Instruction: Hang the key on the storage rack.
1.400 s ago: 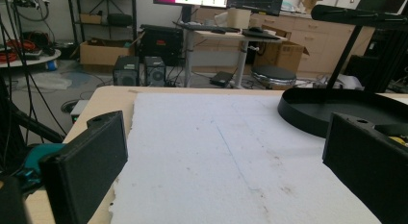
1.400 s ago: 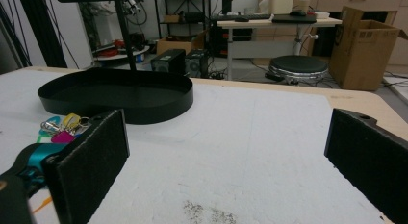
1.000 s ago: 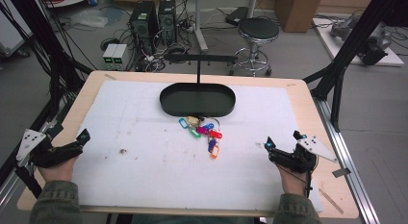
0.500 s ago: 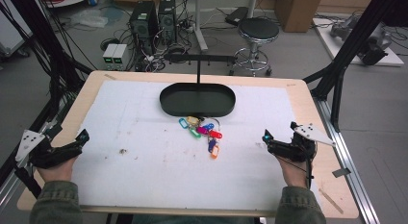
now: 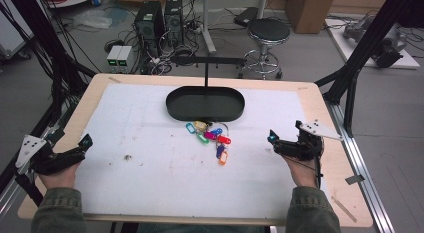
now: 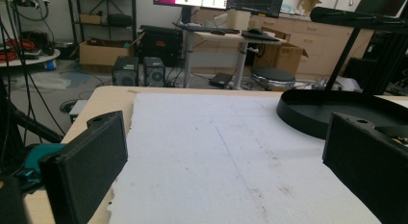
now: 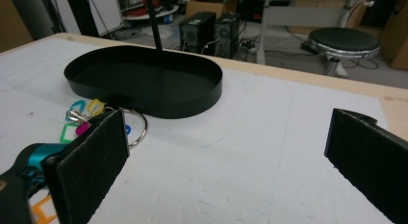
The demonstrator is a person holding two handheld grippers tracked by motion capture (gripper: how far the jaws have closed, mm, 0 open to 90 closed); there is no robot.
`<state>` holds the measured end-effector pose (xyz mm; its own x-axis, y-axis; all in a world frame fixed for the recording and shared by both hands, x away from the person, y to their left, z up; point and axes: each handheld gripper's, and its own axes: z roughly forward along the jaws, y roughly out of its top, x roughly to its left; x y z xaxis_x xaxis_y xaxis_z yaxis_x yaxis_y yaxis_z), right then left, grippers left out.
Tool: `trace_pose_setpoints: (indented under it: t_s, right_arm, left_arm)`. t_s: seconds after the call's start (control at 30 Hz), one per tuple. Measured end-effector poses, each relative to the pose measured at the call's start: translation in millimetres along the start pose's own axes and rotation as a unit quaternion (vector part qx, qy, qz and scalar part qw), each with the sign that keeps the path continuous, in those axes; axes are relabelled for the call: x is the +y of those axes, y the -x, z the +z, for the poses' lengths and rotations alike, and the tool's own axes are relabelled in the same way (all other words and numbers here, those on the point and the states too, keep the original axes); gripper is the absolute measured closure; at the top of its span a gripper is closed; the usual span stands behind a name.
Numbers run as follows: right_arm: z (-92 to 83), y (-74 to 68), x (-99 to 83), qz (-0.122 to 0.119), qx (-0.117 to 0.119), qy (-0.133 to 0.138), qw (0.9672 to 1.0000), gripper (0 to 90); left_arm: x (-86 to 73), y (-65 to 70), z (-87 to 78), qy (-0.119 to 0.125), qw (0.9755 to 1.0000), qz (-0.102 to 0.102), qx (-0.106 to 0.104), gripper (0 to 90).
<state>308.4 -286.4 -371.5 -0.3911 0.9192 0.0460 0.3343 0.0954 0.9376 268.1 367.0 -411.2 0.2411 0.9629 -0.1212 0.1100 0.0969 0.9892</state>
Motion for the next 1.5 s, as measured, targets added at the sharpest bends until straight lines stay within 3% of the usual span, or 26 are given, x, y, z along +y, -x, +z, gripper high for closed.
trace_pose_setpoints:
  t_s: [0.4,0.67,0.83,1.33,1.5]
  right_arm:
    - [24.4,-11.3,7.2,-0.016,0.028,-0.032,0.999,0.6]
    - [45.1,-27.1,18.3,-0.042,0.058,-0.054,0.996,0.6]
    - [57.4,-33.4,23.3,-0.056,0.062,-0.074,0.9937,0.6]
    - [79.6,-44.6,43.4,-0.059,0.087,-0.092,0.9901,0.6]
    - [87.9,-50.8,48.8,-0.078,0.096,-0.108,0.9864,0.6]
  left_arm:
    - [-0.4,-0.6,1.8,0.001,1.0,-0.004,-0.002,2.3]
    - [-0.2,-1.0,2.1,0.001,1.0,-0.004,-0.001,2.3]
    - [-0.4,-1.7,2.4,0.001,1.0,-0.005,-0.002,2.3]
    - [-0.1,-2.6,2.6,0.003,1.0,-0.007,-0.002,2.3]
    - [-0.2,-2.7,3.0,0.003,1.0,-0.007,-0.003,2.2]
